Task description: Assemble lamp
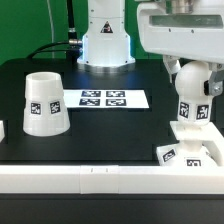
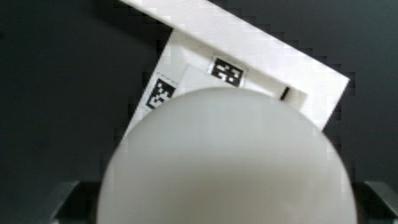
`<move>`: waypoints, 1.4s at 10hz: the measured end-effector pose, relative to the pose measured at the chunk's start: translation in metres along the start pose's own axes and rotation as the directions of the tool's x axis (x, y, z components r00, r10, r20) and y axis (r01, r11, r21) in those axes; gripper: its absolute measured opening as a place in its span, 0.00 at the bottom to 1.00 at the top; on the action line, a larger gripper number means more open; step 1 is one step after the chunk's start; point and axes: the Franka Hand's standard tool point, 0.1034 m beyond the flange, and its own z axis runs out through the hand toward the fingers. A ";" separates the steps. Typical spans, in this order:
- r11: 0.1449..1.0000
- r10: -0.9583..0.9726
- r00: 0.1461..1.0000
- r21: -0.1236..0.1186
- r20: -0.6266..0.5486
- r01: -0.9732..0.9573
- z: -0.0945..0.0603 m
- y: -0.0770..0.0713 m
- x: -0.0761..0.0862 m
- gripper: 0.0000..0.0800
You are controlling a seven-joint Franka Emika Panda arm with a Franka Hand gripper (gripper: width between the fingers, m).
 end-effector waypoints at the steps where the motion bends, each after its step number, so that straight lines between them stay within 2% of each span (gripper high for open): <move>1: 1.000 -0.013 1.000 0.000 0.000 0.013 0.000 0.000 0.000 0.82; 3: 0.992 -0.128 0.992 0.001 -0.001 0.128 -0.001 -0.001 0.002 0.86; 6: 0.902 -0.431 0.902 0.000 -0.009 0.431 -0.003 -0.003 0.003 0.87; 10: 0.679 -0.734 0.679 -0.011 -0.013 0.734 -0.004 -0.005 0.000 0.87; 14: 0.466 -0.885 0.465 -0.015 -0.008 0.885 -0.002 -0.004 0.001 0.87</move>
Offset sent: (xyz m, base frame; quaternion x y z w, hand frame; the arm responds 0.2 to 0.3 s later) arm 0.0044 -0.0074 0.0070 0.0044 -0.0074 -0.1639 0.9864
